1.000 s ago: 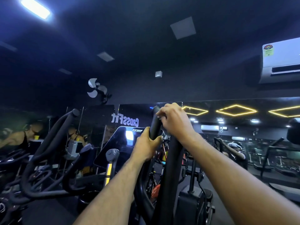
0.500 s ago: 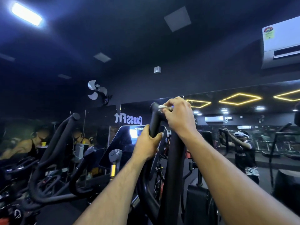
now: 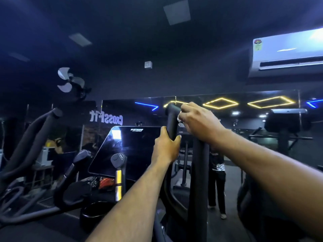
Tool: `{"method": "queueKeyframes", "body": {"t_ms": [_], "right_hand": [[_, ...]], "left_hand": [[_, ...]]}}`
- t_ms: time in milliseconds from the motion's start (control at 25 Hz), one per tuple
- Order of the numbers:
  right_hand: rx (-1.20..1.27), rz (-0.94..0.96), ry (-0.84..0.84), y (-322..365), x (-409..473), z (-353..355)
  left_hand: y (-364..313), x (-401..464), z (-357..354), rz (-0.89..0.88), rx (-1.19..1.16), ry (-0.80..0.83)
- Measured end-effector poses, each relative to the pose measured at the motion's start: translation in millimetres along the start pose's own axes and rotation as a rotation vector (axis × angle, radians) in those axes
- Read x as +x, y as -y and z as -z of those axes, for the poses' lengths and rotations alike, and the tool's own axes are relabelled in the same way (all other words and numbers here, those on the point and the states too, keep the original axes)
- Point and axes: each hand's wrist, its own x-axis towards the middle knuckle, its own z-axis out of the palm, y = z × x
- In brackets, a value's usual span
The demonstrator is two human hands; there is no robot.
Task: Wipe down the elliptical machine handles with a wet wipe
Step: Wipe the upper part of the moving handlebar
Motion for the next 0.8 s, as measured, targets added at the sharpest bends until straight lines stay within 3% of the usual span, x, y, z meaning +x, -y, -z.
{"method": "queueKeyframes", "body": {"t_ms": [80, 160, 240, 360, 480, 560, 680, 800], "right_hand": [[-0.103, 0.213, 0.063, -0.5, 1.2, 13.1], [-0.124, 0.193, 0.078, 0.9, 1.2, 17.9], [0.039, -0.132, 0.043, 6.8, -2.4, 12.9], [0.341, -0.597, -0.201, 14.2, -16.7, -9.1], [0.527, -0.818, -0.373, 14.1, -19.1, -11.1], [0.452, -0.736, -0.341, 14.7, -23.6, -11.2], [0.239, -0.403, -0.242, 14.1, -32.3, -6.7], [0.092, -0.134, -0.012, 3.6, -33.6, 16.1]], "left_hand": [[-1.2, -1.9, 2.0, -0.001, -0.017, 0.020], [-2.9, -4.3, 3.0, -0.005, -0.009, 0.031], [-5.6, -5.1, 4.1, -0.006, 0.012, 0.011], [-4.3, -6.4, 2.5, 0.000, 0.014, 0.006], [-5.4, -7.1, 5.3, -0.029, 0.019, 0.001], [-6.3, -8.5, 6.6, -0.035, 0.036, -0.007], [-6.6, -7.0, 4.2, -0.043, 0.053, -0.009], [-5.4, -6.9, 4.7, -0.033, 0.024, -0.009]]}}
